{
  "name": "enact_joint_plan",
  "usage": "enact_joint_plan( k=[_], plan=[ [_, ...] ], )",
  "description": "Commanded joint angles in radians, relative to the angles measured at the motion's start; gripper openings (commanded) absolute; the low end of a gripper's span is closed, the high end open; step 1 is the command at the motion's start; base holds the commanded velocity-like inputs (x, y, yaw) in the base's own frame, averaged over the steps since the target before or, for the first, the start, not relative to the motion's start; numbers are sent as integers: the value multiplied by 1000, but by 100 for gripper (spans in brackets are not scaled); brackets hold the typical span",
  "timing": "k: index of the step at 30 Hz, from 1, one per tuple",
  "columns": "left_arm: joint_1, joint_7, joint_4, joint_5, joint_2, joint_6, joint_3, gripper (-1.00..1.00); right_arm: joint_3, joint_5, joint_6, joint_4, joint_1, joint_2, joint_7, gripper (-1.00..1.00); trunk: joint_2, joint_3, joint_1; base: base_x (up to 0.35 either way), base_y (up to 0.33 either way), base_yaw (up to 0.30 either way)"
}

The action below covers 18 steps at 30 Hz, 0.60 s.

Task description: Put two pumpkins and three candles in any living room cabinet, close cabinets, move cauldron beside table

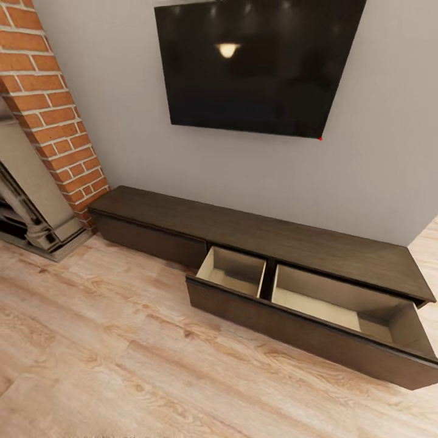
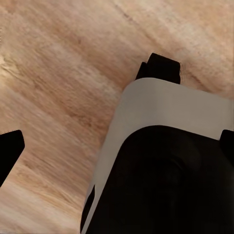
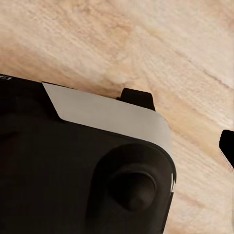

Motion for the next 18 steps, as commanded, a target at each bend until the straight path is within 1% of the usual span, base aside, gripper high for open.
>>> enact_joint_plan(
  k=[1,3,5,8,18],
  plan=[
    [0,0,0,0,0,0,0,100,0,0,0,0,0,0,0,100,0,1,0,0,0,265],
    [0,0,0,0,0,0,0,100,0,2,0,11,4,3,0,100,0,3,0,0,0,265],
    [0,0,0,0,0,0,0,100,0,2,1,16,7,15,0,100,0,5,0,0,0,265],
    [0,0,0,0,0,0,0,100,0,1,1,18,8,18,0,100,0,7,0,0,0,265],
    [0,0,0,0,0,0,0,100,0,4,-1,9,21,9,0,100,0,17,0,0,0,265]
  ],
)
